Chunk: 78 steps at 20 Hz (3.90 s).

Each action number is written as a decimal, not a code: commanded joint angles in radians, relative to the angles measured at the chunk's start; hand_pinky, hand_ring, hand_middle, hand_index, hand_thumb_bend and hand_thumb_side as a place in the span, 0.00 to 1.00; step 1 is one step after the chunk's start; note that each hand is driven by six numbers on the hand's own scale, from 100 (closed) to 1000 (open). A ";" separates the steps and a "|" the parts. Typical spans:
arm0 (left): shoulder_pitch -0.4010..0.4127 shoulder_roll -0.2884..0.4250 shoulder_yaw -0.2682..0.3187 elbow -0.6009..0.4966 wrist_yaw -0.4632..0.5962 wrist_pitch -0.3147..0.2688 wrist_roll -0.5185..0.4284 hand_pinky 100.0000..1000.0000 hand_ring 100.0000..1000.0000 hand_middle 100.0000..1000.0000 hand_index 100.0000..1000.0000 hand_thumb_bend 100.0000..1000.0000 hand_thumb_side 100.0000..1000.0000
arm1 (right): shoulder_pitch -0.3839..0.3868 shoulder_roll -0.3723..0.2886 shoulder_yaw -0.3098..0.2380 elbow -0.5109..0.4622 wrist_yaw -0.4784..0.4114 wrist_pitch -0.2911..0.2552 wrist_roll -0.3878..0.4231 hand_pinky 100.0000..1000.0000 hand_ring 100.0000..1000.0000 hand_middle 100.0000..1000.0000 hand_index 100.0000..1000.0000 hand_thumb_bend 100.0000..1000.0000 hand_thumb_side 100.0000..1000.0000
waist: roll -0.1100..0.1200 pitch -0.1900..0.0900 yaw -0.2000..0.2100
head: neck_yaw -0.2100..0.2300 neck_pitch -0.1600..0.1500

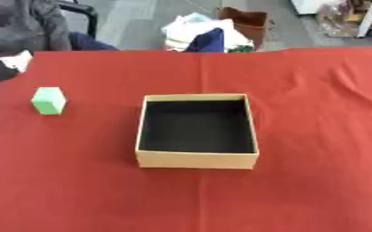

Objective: Pick up objects on the table and place them in the box.

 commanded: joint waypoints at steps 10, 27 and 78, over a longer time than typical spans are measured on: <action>-0.169 -0.038 -0.040 0.343 -0.218 -0.062 -0.217 0.81 0.75 0.69 0.84 0.32 0.22 | -0.002 -0.029 0.003 -0.008 -0.011 -0.001 0.006 0.61 0.74 0.78 0.90 0.00 0.48 | 0.003 -0.022 -0.005 | 0.002 0.001; -0.322 -0.129 0.053 0.633 -0.328 -0.187 -0.508 0.83 0.81 0.76 0.86 0.34 0.12 | 0.002 -0.023 0.002 -0.007 -0.019 -0.003 0.002 0.61 0.74 0.78 0.90 0.00 0.48 | -0.002 -0.015 -0.006 | 0.000 0.008; -0.398 -0.145 -0.046 0.242 -0.335 -0.276 -0.571 0.82 0.73 0.53 0.69 0.16 0.00 | -0.005 -0.019 0.009 -0.004 -0.035 -0.005 0.006 0.61 0.74 0.78 0.90 0.00 0.48 | -0.006 0.007 -0.018 | -0.001 -0.002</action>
